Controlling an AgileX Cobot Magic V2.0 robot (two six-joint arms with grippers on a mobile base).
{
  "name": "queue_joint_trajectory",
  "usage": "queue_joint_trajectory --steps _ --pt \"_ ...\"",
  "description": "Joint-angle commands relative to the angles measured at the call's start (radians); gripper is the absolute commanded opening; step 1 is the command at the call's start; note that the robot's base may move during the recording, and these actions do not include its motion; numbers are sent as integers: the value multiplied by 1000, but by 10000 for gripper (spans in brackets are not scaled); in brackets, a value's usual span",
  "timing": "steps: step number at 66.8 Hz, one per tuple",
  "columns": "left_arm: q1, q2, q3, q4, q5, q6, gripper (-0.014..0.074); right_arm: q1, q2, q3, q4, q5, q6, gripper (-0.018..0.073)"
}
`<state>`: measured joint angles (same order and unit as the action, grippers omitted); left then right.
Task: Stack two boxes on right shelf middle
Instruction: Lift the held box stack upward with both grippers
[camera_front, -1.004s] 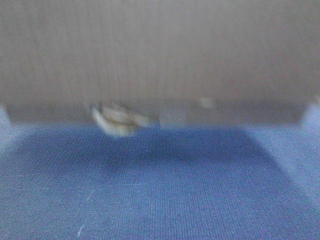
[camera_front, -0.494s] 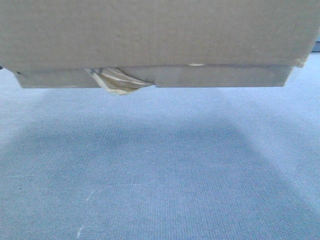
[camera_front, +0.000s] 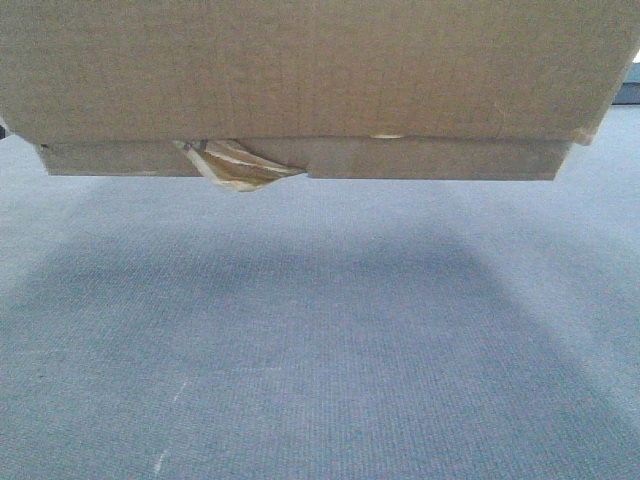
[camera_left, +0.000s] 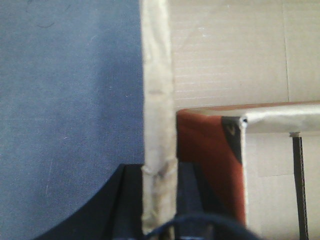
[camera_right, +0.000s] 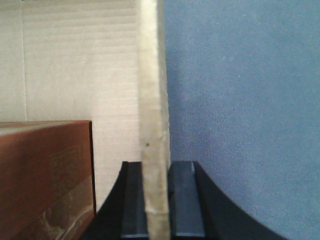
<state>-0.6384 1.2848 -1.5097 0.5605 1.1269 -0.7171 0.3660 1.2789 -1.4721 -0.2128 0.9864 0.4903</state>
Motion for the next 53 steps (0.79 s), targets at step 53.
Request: queue_joint_trajectory --steps 53 --pt "-1 -12 -11 56 -15 -2 -111 -7 -11 -9 -55 -90 8 -162"
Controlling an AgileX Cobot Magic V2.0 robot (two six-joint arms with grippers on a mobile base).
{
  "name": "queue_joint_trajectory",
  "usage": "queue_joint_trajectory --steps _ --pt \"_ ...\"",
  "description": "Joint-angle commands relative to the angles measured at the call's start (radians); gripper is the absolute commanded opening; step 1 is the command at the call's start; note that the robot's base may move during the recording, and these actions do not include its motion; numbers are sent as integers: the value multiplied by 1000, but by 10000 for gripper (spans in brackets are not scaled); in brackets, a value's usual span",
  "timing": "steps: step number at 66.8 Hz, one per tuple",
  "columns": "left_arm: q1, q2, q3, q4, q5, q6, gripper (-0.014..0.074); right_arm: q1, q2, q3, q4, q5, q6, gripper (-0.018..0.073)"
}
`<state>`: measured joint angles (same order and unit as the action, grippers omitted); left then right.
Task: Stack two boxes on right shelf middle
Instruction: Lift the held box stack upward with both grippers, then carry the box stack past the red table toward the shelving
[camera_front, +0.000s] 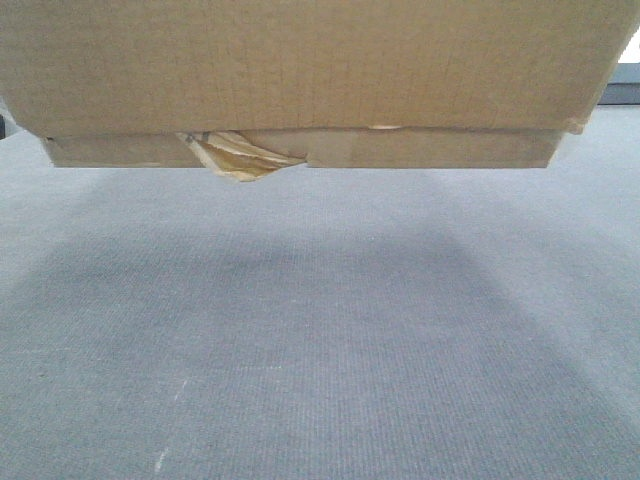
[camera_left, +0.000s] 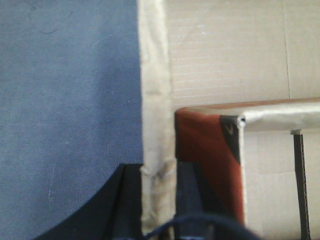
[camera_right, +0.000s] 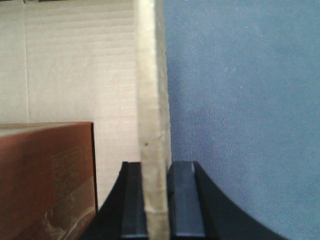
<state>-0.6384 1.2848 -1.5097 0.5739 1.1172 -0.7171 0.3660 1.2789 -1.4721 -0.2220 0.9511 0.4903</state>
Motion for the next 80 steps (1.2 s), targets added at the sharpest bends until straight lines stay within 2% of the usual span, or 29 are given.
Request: queue_joint_trajectory --steps 1,80 --pt "-1 -12 -11 42 -5 -2 -111 -7 -11 -9 -46 -55 8 -162" --pt "-1 -12 -11 42 -5 -2 -111 -7 -11 -9 -46 -55 8 -162"
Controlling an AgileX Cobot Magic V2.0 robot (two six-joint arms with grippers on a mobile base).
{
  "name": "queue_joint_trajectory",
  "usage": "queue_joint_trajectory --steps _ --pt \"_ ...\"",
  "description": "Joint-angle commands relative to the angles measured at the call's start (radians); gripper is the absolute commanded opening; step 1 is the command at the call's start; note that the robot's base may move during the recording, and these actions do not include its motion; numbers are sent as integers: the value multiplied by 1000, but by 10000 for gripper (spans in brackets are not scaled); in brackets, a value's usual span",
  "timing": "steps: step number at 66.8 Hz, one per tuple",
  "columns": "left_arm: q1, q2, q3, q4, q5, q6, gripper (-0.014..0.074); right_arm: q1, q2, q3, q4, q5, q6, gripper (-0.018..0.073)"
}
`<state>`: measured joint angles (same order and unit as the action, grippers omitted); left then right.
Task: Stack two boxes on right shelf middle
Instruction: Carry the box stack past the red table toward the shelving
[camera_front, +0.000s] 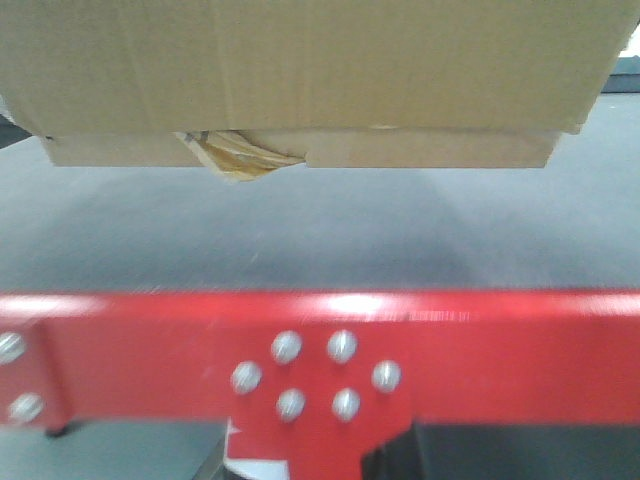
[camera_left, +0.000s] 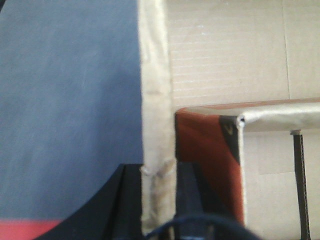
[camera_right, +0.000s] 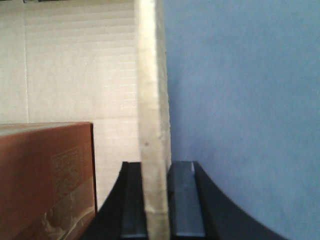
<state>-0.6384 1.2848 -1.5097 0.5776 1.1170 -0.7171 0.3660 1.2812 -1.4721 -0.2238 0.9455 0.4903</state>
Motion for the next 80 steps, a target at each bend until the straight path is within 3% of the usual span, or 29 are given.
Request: queue_joint_trajectory --steps 1,80 --pt "-1 -12 -11 39 -5 -2 -111 -7 -13 -9 -44 -49 8 -162" --pt "-1 -12 -11 39 -5 -2 -111 -7 -13 -9 -44 -51 8 -162"
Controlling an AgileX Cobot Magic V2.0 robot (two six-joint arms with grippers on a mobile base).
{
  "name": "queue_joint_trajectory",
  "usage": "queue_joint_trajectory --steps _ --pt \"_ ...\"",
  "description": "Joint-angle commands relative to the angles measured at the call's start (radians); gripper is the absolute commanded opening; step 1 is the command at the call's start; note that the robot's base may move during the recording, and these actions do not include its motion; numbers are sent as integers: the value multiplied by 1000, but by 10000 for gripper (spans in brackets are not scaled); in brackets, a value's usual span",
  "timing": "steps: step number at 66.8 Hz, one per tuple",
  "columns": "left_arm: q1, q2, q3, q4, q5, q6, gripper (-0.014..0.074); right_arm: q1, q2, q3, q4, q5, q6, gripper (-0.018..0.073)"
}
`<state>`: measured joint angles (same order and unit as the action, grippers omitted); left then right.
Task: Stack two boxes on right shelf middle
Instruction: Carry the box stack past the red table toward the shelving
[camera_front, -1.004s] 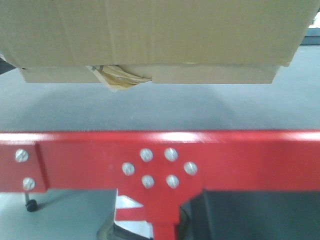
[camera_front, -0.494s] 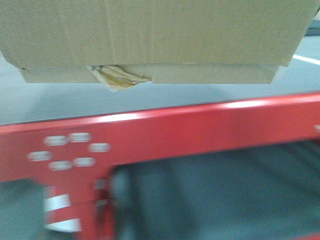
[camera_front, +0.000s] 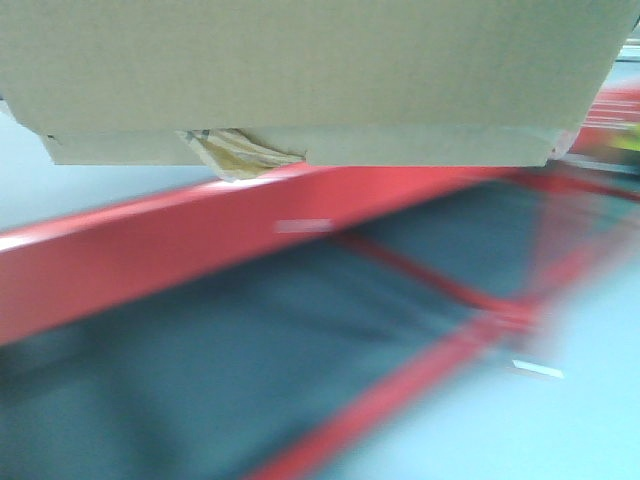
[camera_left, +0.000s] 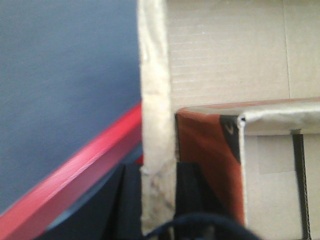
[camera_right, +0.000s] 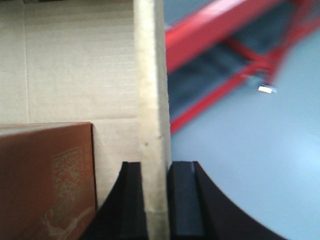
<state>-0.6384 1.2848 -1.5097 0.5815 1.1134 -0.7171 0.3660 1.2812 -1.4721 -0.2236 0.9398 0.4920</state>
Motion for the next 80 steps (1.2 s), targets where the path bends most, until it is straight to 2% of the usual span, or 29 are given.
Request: queue_joint_trajectory --steps 1,56,80 --pt "-1 -12 -11 35 -1 -2 -111 -7 -13 -9 -44 -45 6 -162" --pt "-1 -12 -11 37 -4 -2 -111 -7 -13 -9 -42 -45 6 -162" --pt "-1 -12 -11 67 -4 -2 -111 -7 -13 -9 -42 -45 6 -162"
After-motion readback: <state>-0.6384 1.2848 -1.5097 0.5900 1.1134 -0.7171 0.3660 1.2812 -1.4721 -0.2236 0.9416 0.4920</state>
